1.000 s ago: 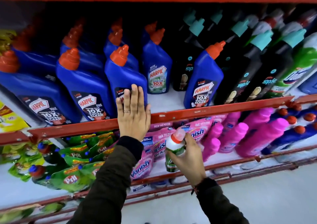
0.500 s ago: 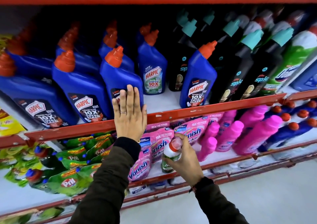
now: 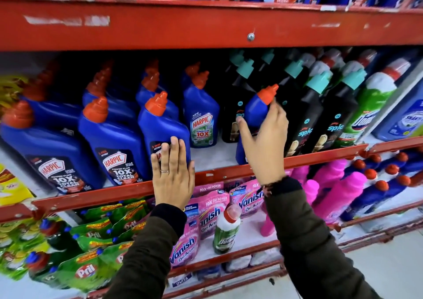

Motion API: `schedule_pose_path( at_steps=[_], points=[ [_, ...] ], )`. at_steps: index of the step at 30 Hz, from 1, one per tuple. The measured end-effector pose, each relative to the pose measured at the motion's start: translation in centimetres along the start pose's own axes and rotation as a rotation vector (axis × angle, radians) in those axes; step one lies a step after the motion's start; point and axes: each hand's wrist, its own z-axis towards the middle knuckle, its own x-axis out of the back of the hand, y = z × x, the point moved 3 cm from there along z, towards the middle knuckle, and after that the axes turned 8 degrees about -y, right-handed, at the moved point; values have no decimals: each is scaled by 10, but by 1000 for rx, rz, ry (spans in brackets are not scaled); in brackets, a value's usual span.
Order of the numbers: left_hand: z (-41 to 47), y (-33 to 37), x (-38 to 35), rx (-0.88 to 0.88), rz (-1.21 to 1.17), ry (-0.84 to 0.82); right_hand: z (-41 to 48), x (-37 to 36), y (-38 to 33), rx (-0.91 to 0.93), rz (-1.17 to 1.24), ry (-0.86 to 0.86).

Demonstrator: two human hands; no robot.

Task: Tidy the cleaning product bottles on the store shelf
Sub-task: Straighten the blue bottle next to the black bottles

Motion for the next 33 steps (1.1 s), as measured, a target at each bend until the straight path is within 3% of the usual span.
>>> schedule_pose_path(
  at_steps=[3, 12, 22, 26, 29, 33],
  points=[
    [2, 0, 2, -4, 10, -3, 14, 2, 2, -25, -63, -18],
    [2, 0, 4, -14, 11, 16, -5, -10, -40, 70, 40, 1],
    [1, -1, 1, -16, 15, 7, -16, -36, -55, 168, -122, -20],
    [1, 0, 2, -20, 14, 10, -21, -32, -51, 187, -7, -71],
    [1, 0, 0, -21, 5, 12, -23, -17, -46, 174, 75, 7],
    [-1, -2, -3, -11, -2, 20, -13, 18, -27, 129, 13, 217]
  ],
)
